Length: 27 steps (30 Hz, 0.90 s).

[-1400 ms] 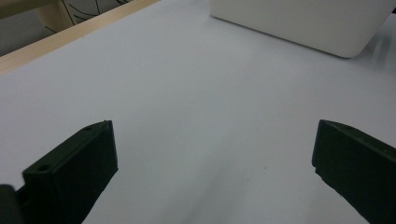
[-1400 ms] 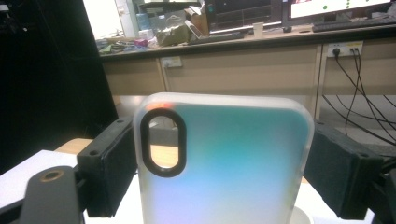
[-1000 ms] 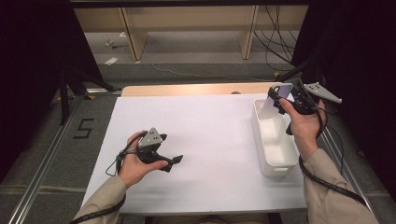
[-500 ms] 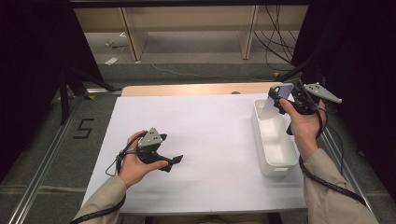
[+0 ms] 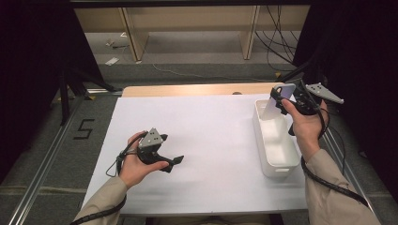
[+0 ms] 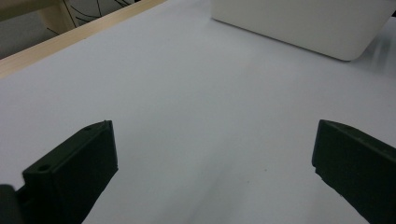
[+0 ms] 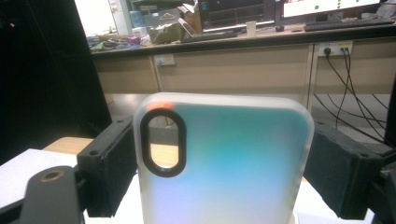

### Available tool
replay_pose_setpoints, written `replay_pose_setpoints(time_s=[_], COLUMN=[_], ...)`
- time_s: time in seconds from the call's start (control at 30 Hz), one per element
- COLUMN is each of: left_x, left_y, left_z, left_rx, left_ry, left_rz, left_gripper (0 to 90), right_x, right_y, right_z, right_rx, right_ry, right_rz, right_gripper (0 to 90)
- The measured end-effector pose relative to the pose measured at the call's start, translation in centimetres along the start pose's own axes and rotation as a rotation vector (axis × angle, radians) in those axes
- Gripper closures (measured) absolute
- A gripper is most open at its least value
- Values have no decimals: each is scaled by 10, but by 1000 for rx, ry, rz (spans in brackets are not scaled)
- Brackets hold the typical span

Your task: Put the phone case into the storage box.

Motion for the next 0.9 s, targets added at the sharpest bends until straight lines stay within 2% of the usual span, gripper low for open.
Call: replay_pose_setpoints(time_s=[0.9], left_x=[-1], left_y=[0], left_z=[0], left_rx=[1], left_ry=[-2], left_rz=[4], left_gripper=[0], right_x=[2], right_y=[1], right_z=[5], right_rx=[10], right_ry=[-3], right_rz=[-7], right_gripper=[179])
Point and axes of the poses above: each handheld gripper's, and its own axes: y roughly forward along the jaws, x roughly out of its underside, z roughly to its right, the point moved 10 cm from there along y, roughly forward along the jaws, and after that the axes turned 4 degrees about -x, right-handed, at the moved point
